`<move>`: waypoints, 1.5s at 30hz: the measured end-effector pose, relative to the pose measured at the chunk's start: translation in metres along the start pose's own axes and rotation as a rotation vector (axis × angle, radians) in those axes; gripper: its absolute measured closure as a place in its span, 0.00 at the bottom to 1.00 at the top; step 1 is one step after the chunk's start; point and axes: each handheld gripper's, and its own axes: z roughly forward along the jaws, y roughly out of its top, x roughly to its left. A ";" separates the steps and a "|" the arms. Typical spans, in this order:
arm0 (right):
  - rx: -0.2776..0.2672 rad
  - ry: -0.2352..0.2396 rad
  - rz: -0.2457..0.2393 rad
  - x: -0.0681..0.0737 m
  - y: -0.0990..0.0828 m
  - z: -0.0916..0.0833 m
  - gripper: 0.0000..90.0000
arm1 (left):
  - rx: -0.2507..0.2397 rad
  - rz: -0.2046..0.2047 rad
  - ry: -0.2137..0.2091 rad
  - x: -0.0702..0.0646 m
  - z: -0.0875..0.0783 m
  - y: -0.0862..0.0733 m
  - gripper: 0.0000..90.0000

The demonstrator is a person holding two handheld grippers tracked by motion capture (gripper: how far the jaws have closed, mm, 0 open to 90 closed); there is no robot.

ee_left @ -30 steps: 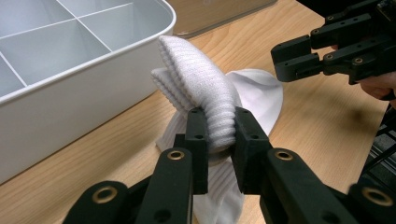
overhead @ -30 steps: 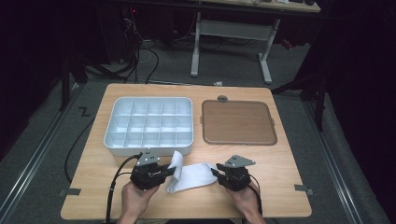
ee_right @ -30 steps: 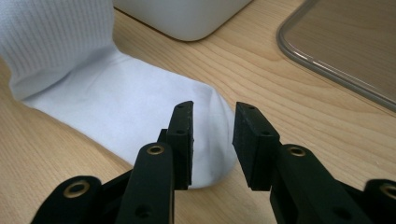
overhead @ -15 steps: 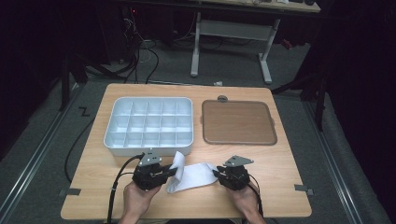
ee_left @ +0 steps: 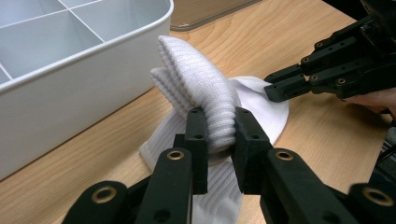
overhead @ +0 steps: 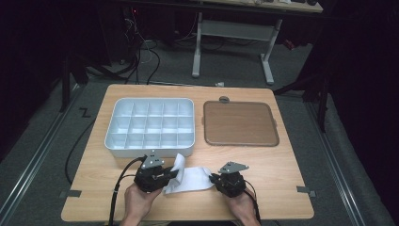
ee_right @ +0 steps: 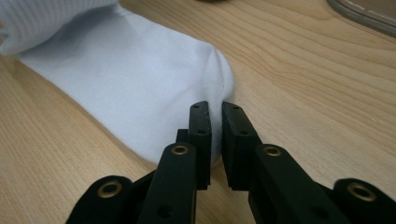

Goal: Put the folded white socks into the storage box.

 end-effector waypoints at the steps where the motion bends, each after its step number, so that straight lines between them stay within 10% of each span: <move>1: -0.003 0.003 -0.001 0.001 0.000 0.001 0.93 | 0.006 0.004 0.000 0.000 0.000 0.000 0.87; 45: -0.015 0.031 0.017 0.008 0.002 0.008 0.92 | 0.137 0.056 -0.013 -0.011 0.037 -0.036 0.85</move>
